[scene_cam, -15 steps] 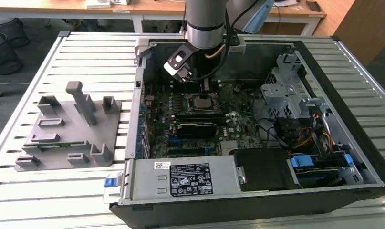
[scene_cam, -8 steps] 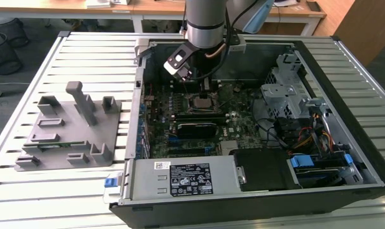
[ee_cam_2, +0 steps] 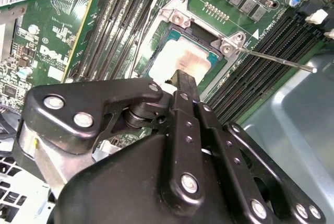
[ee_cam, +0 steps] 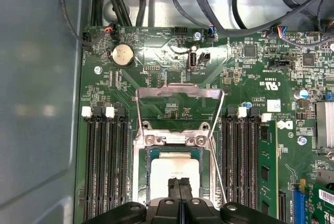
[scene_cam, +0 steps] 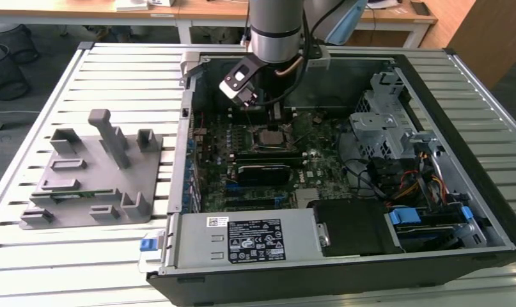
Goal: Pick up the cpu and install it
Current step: 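Close the cpu cover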
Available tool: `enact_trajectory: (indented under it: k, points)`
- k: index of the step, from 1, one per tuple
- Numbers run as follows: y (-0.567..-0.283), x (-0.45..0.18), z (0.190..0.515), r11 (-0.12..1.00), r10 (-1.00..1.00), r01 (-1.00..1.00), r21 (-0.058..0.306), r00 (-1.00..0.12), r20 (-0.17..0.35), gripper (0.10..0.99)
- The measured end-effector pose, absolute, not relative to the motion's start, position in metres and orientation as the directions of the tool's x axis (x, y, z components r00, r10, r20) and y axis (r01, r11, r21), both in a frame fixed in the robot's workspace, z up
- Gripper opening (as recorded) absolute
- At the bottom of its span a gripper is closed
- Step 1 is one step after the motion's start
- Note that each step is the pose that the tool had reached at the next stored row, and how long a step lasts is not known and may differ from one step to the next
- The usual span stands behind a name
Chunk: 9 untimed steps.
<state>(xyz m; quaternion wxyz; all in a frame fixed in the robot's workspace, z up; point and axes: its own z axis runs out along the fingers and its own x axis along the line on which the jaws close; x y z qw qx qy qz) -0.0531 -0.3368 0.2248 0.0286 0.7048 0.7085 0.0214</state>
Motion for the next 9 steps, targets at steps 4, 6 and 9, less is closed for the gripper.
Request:
enact_trajectory:
  k: [4,6,9]
  points:
    - [-0.3368,-0.0531,0.2276,0.006,1.000,0.997,0.071,-0.005,-0.010,0.106]
    - [-0.3368,-0.0531,0.2284,0.006,1.000,0.997,0.071,-0.005,-0.010,0.106]
    - [-0.3368,-0.0532,0.2291,0.006,1.000,0.997,0.071,-0.005,-0.009,0.106]
